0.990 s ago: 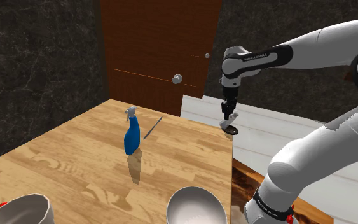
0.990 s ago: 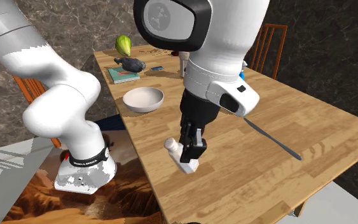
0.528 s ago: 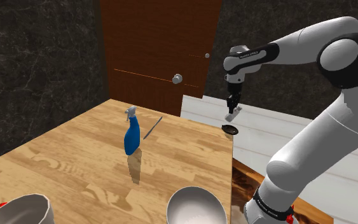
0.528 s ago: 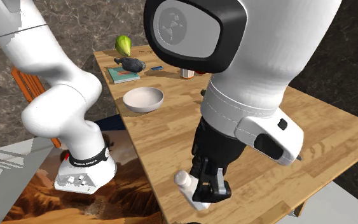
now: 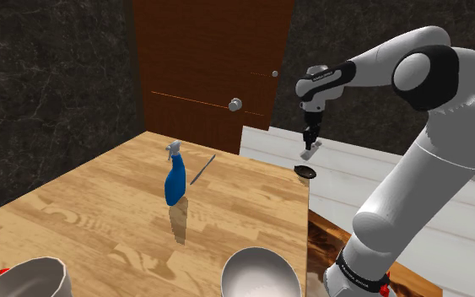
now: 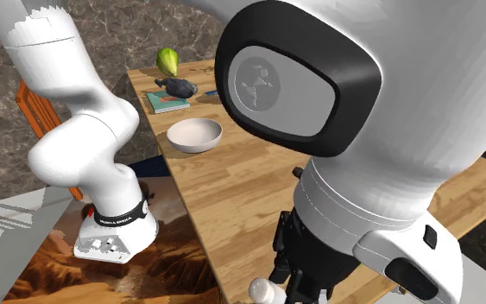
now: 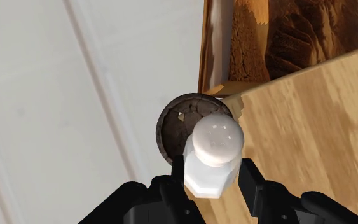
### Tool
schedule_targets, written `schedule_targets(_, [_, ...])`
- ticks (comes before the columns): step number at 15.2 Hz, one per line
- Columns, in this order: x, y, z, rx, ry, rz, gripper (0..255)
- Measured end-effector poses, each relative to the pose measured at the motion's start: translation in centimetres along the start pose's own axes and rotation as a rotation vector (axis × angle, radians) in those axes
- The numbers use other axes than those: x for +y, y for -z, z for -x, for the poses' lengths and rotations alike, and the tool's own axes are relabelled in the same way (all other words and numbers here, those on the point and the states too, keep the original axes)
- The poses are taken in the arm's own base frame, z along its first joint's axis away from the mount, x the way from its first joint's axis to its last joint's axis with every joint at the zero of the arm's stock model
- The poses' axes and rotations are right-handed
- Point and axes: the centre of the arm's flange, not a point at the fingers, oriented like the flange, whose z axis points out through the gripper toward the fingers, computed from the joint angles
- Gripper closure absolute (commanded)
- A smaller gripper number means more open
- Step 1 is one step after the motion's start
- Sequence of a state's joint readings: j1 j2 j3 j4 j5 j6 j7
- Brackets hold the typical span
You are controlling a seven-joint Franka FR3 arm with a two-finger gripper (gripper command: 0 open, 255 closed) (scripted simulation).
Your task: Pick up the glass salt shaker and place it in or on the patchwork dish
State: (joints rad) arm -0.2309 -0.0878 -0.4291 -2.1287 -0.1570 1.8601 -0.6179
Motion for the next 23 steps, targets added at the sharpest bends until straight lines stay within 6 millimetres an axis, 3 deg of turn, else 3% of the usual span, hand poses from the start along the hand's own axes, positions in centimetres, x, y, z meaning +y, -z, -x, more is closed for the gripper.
schedule_targets(11, [0.1,-5.6,-1.2,0.000,0.000,0.000,255])
schedule_targets(18, [0.1,-6.1,-1.3,0.000,0.000,0.000,255])
schedule_targets(19, [0.1,-6.1,-1.3,0.000,0.000,0.000,0])
schedule_targets(23, [0.2,-6.1,-1.3,0.000,0.000,0.000,0])
